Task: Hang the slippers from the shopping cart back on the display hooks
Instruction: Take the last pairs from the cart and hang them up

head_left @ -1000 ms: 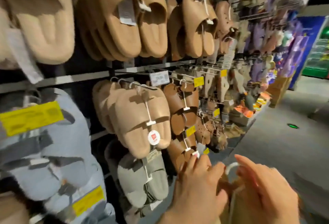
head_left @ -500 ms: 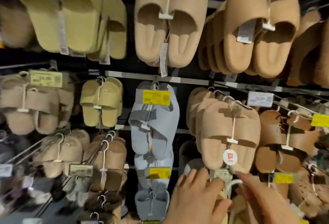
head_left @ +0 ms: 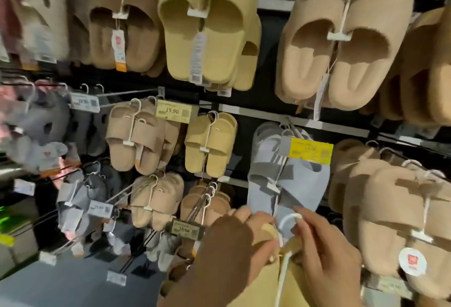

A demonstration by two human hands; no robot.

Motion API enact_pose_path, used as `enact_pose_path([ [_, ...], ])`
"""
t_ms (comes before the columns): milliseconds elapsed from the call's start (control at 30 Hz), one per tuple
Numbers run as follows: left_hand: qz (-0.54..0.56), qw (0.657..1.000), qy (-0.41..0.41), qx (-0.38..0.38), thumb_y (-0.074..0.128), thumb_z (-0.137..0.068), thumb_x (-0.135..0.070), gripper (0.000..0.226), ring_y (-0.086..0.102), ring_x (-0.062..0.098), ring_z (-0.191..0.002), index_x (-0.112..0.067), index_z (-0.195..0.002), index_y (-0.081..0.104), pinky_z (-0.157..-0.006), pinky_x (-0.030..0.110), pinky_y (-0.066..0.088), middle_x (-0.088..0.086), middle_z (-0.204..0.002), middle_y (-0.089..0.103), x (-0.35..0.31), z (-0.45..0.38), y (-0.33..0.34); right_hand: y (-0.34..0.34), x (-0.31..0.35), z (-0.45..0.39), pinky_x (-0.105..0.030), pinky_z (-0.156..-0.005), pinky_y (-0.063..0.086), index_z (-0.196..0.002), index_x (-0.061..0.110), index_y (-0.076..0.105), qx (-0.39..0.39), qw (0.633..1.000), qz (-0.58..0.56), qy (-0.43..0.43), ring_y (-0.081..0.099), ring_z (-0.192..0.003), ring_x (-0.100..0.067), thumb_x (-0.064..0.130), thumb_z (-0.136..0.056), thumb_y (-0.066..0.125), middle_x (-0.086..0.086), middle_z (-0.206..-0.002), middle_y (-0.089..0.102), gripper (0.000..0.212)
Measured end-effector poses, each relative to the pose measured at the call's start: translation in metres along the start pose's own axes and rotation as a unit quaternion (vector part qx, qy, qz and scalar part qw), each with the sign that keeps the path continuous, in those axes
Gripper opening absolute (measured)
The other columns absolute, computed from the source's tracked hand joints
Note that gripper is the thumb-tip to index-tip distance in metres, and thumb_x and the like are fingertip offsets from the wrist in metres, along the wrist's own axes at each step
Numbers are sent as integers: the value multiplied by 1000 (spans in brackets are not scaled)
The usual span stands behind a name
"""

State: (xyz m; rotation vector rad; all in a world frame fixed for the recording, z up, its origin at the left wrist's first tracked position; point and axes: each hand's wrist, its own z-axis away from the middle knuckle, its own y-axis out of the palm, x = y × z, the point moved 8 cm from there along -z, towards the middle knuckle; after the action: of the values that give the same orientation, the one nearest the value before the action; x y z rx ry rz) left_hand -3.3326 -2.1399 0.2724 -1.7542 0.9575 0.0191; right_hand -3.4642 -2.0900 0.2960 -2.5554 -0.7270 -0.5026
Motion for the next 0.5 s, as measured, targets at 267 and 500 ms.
enact_pose_path([
  [267, 120, 989, -59, -58, 47, -91, -36, 28, 54, 14, -96, -33, -119, 49, -82, 28, 43, -7, -106, 55, 165, -51, -73, 149, 27, -48, -28, -63, 49, -98, 22, 66, 22, 997, -70, 33, 60, -72, -7, 29, -91, 47, 13, -80, 64, 22],
  [500, 122, 986, -116, 11, 50, -95, -29, 35, 55, 21, -105, -21, -129, 46, -81, 25, 41, 3, -114, 58, 252, -122, -76, 250, 10, -88, -33, -63, 52, -101, 18, 65, 83, 991, -45, 92, 59, -67, -9, 20, -94, 51, 5, -76, 64, 16],
])
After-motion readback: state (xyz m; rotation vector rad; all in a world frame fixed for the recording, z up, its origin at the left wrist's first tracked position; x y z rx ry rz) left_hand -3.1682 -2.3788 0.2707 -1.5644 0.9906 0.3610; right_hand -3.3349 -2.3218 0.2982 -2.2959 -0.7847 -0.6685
